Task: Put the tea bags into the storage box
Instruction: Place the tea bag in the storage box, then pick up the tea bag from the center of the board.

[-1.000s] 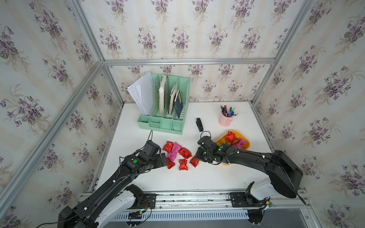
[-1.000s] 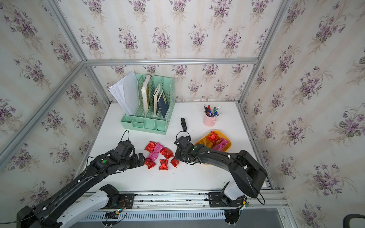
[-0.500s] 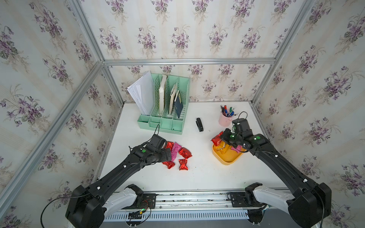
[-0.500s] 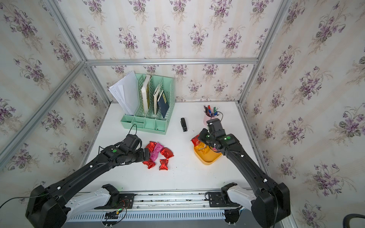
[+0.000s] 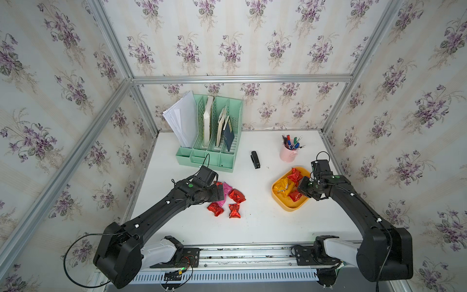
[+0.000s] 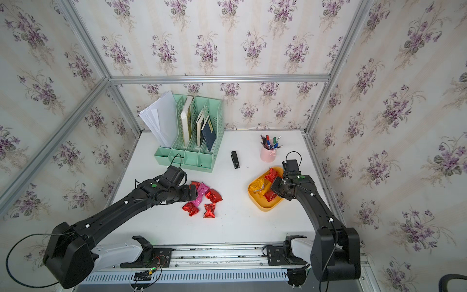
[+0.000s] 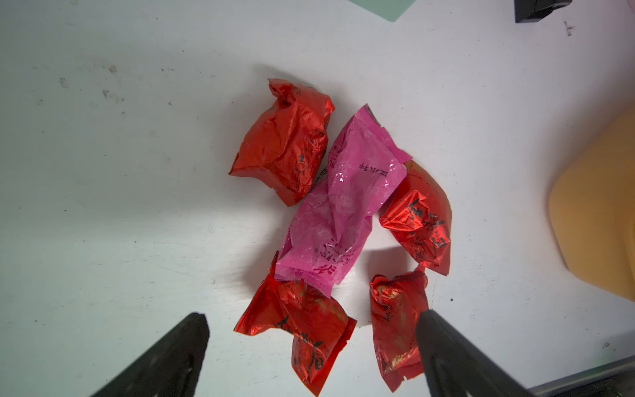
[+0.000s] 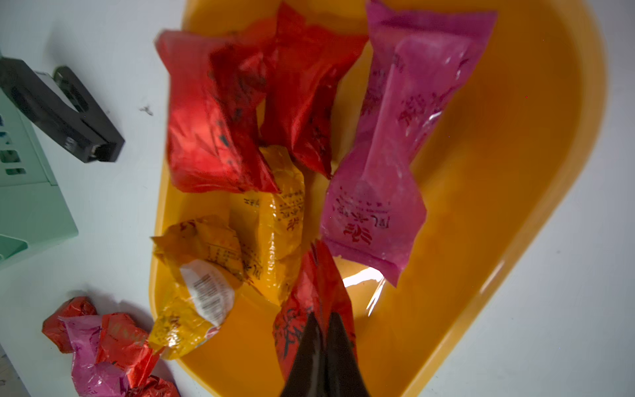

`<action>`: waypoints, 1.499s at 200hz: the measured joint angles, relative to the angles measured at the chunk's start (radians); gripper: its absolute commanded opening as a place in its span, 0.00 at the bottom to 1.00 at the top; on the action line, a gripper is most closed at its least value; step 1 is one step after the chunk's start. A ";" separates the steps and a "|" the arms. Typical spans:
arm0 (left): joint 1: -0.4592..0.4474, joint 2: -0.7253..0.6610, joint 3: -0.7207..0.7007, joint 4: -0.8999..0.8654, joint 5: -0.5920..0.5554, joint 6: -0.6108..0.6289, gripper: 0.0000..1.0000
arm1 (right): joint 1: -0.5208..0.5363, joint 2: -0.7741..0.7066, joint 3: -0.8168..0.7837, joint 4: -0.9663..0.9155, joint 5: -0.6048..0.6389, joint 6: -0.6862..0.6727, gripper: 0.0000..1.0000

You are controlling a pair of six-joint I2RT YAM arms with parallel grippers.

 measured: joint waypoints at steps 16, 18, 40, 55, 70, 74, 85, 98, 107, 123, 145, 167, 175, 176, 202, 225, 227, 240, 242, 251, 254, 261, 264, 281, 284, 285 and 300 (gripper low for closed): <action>0.000 -0.003 -0.003 0.000 -0.005 -0.008 0.99 | 0.000 0.026 -0.016 0.018 -0.021 -0.007 0.08; 0.000 -0.003 -0.003 0.000 -0.005 -0.009 0.99 | 0.000 0.030 -0.019 0.022 -0.021 -0.008 0.09; 0.000 -0.007 -0.004 0.000 -0.014 -0.021 0.99 | 0.000 0.051 -0.030 0.035 -0.029 -0.015 0.36; 0.000 -0.010 -0.004 -0.002 -0.021 -0.026 0.99 | 0.000 0.044 -0.025 0.036 -0.028 -0.024 0.56; 0.000 -0.017 -0.004 -0.005 -0.029 -0.029 0.99 | 0.000 0.011 -0.005 0.028 -0.011 -0.032 0.65; 0.000 -0.018 -0.004 -0.006 -0.030 -0.029 0.99 | 0.000 0.002 0.001 0.026 -0.008 -0.032 0.66; 0.000 -0.021 -0.004 -0.010 -0.037 -0.029 0.99 | 0.002 -0.032 0.021 0.022 0.012 -0.032 0.69; 0.000 -0.024 -0.006 -0.011 -0.043 -0.029 0.99 | 0.019 -0.071 0.044 0.021 0.036 -0.027 0.70; 0.000 -0.024 -0.007 -0.013 -0.045 -0.029 0.99 | 0.047 -0.096 0.058 0.021 0.044 -0.019 0.71; 0.000 -0.022 -0.008 -0.015 -0.047 -0.028 0.99 | 0.143 -0.120 0.080 0.023 0.060 0.006 0.72; 0.000 -0.019 -0.008 -0.016 -0.053 -0.023 0.99 | 0.331 -0.103 0.091 0.045 0.075 0.075 0.75; 0.003 -0.021 -0.011 -0.019 -0.062 -0.012 0.99 | 0.561 -0.025 0.100 0.089 0.095 0.157 0.81; 0.005 -0.024 -0.014 -0.023 -0.066 -0.005 0.99 | 0.641 0.019 0.110 0.111 0.100 0.185 0.84; 0.006 -0.025 -0.015 -0.023 -0.066 -0.005 0.99 | 0.649 0.024 0.112 0.113 0.100 0.188 0.84; 0.009 -0.062 -0.043 -0.035 -0.072 -0.001 0.99 | 0.817 0.182 0.171 0.179 0.117 0.254 0.89; 0.013 -0.117 -0.084 -0.060 -0.073 -0.002 0.99 | 0.907 0.312 0.222 0.228 0.114 0.285 0.89; 0.013 -0.121 -0.087 -0.061 -0.074 -0.002 0.99 | 0.913 0.323 0.226 0.232 0.114 0.286 0.89; 0.013 -0.155 -0.108 -0.079 -0.074 -0.006 0.99 | 0.939 0.379 0.245 0.251 0.113 0.302 0.89; 0.013 -0.160 -0.111 -0.081 -0.074 -0.006 0.99 | 0.941 0.386 0.247 0.253 0.113 0.304 0.89; 0.014 -0.184 -0.123 -0.093 -0.074 -0.008 0.99 | 0.957 0.419 0.257 0.262 0.114 0.307 0.89; 0.014 -0.191 -0.127 -0.097 -0.074 -0.010 0.99 | 0.961 0.430 0.260 0.267 0.114 0.307 0.89; 0.014 -0.207 -0.134 -0.107 -0.074 -0.013 0.99 | 0.969 0.449 0.263 0.275 0.113 0.308 0.88; 0.015 -0.215 -0.137 -0.112 -0.074 -0.015 0.99 | 0.972 0.457 0.264 0.278 0.112 0.308 0.88; 0.015 -0.249 -0.151 -0.134 -0.075 -0.019 0.99 | 0.983 0.503 0.270 0.291 0.095 0.311 0.86; 0.015 -0.254 -0.153 -0.137 -0.075 -0.022 0.99 | 0.983 0.510 0.273 0.292 0.092 0.312 0.85; 0.015 -0.256 -0.154 -0.138 -0.075 -0.023 0.99 | 0.984 0.515 0.274 0.292 0.091 0.312 0.85; 0.015 -0.279 -0.165 -0.153 -0.078 -0.031 0.99 | 0.989 0.550 0.291 0.300 0.085 0.312 0.82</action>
